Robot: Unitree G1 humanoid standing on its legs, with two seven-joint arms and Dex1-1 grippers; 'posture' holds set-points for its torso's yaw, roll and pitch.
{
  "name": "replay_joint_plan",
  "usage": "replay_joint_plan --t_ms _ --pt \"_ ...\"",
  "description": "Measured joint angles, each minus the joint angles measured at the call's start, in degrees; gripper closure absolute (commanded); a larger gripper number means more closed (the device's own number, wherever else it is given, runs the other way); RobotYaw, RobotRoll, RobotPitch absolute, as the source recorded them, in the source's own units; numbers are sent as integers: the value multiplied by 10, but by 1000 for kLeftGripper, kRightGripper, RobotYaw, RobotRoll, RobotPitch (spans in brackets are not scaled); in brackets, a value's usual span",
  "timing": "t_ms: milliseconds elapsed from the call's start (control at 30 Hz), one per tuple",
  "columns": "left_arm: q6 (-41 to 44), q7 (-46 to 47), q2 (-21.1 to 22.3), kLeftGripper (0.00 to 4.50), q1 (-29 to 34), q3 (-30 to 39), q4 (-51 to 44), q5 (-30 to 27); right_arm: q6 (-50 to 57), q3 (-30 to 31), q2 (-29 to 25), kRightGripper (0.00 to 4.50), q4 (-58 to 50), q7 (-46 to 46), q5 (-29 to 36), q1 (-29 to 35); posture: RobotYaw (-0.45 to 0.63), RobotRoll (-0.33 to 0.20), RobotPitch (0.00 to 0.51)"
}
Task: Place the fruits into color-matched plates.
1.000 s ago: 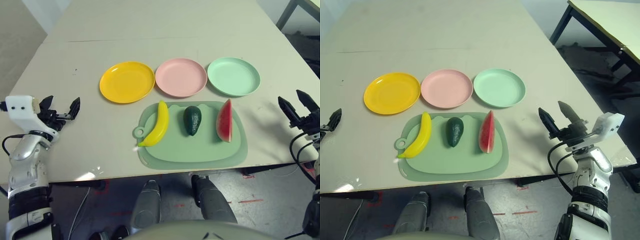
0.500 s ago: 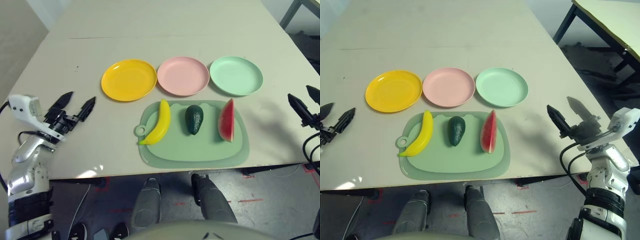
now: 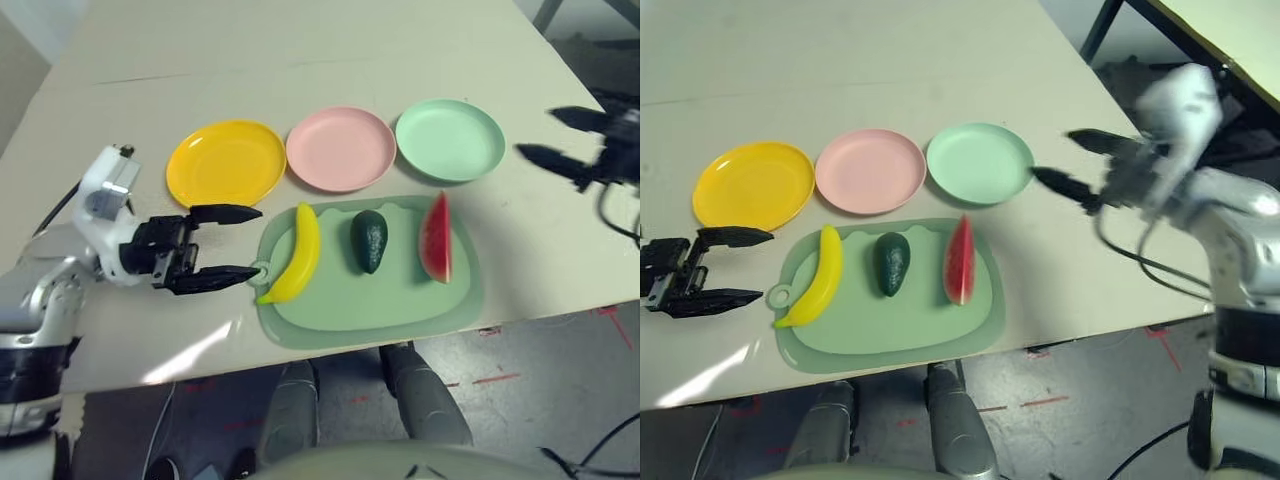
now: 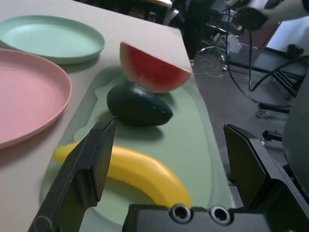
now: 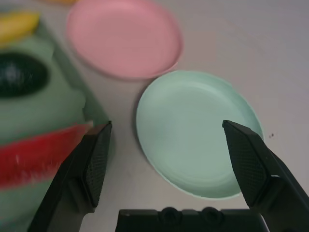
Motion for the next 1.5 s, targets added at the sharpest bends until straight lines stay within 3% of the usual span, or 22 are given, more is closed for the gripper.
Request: replay_joint_plan --t_ms 133,233,367,533,933,1267,1500 --pt "-15 -3 -21 0 -18 -10 22 14 -138 82 -9 9 50 148 -80 -78 -189 0 204" --pt "-25 -15 -22 0 -31 -10 39 20 -225 137 -11 9 63 230 -96 -133 -180 0 205" --pt "-31 -28 -21 0 -36 -10 56 29 -310 214 -11 9 73 249 -91 -178 -170 0 213" --pt "-24 -25 -24 0 -35 -12 42 29 -373 283 46 9 115 250 -95 -232 -148 0 226" --pt "-4 -15 -22 0 -12 -12 1 27 -402 339 86 9 167 250 -101 -246 -111 0 239" --pt "1 -10 -16 0 -9 -12 -10 27 -481 341 186 9 297 250 -185 -241 -97 0 231" --pt "1 -5 -14 0 -8 -12 -12 28 -502 339 200 9 330 250 -210 -240 -85 0 233"
